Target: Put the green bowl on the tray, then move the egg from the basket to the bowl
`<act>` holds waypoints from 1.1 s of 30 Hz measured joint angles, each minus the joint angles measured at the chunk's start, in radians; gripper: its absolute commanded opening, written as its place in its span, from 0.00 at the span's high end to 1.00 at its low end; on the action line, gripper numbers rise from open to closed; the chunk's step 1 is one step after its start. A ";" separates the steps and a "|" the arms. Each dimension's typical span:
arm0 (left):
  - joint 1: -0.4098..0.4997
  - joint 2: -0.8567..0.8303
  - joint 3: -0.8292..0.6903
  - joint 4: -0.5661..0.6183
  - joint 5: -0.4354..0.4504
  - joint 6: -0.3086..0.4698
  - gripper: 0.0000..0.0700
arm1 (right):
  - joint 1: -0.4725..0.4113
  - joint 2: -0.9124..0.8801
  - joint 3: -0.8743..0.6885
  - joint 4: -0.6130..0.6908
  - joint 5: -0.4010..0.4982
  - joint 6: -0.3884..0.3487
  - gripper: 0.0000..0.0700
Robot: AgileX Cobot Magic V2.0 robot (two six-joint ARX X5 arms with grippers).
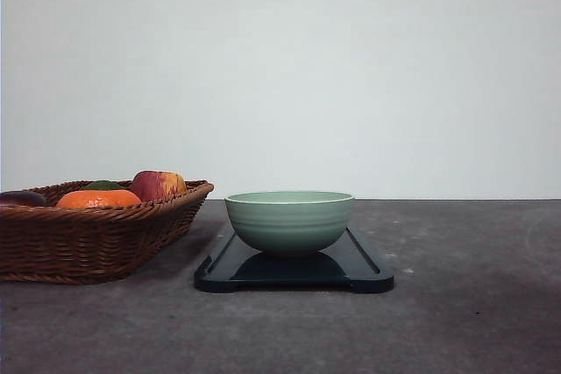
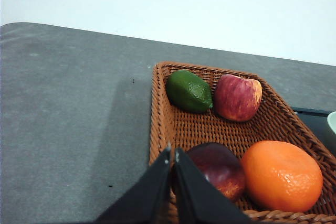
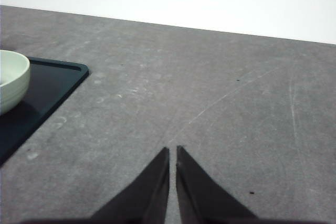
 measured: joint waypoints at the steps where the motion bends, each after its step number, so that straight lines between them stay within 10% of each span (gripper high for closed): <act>1: 0.000 0.000 0.000 0.000 0.000 0.000 1.00 | 0.000 0.000 0.000 0.000 0.000 0.000 0.98; 33: 0.000 0.000 0.000 0.000 0.000 0.000 1.00 | 0.000 0.000 0.000 0.000 0.000 0.000 0.98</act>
